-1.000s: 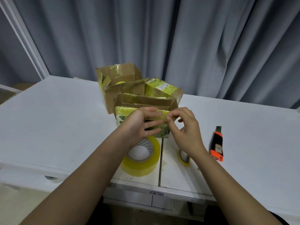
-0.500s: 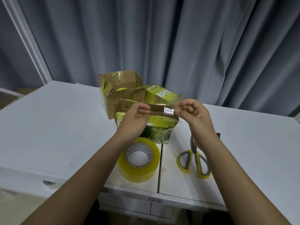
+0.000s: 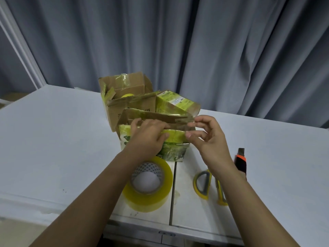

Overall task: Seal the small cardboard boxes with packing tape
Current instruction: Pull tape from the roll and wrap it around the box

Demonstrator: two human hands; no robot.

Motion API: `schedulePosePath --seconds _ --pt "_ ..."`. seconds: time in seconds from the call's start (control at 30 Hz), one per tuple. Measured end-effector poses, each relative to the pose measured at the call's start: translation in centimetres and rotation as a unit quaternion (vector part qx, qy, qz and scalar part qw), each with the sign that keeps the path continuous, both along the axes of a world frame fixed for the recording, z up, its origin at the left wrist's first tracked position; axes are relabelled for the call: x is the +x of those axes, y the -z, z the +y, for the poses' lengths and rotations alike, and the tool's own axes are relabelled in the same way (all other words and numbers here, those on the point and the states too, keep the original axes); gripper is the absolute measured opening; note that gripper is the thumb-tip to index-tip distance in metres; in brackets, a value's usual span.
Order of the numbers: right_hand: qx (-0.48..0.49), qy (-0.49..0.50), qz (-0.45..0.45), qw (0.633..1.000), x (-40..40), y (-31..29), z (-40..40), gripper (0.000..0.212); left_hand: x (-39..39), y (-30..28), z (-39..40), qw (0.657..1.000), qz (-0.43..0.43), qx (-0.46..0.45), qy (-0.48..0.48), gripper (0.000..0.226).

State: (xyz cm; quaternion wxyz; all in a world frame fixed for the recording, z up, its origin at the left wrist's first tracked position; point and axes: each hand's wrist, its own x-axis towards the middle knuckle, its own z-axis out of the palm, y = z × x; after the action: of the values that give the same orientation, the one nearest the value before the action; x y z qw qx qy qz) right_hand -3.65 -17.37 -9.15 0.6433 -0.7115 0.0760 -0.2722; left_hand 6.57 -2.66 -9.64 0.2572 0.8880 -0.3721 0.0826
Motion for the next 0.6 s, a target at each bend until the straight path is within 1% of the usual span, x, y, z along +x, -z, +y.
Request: schedulePosePath --seconds 0.17,0.33,0.43,0.6 --pt "0.024 -0.008 0.011 1.0 0.3 1.0 0.0 0.035 0.8 0.1 -0.7 0.999 0.014 -0.006 0.028 0.016" --pt "0.025 -0.005 -0.001 1.0 0.9 1.4 -0.2 0.039 1.2 0.2 -1.5 0.998 0.03 -0.042 0.025 0.016" --pt "0.021 -0.006 -0.009 1.0 1.3 1.4 -0.6 0.04 1.1 0.6 -2.1 0.998 0.049 -0.048 0.01 0.015" --pt "0.024 -0.005 -0.014 1.0 1.8 1.9 -1.1 0.04 1.0 1.2 -2.7 0.999 0.022 -0.049 -0.006 0.016"
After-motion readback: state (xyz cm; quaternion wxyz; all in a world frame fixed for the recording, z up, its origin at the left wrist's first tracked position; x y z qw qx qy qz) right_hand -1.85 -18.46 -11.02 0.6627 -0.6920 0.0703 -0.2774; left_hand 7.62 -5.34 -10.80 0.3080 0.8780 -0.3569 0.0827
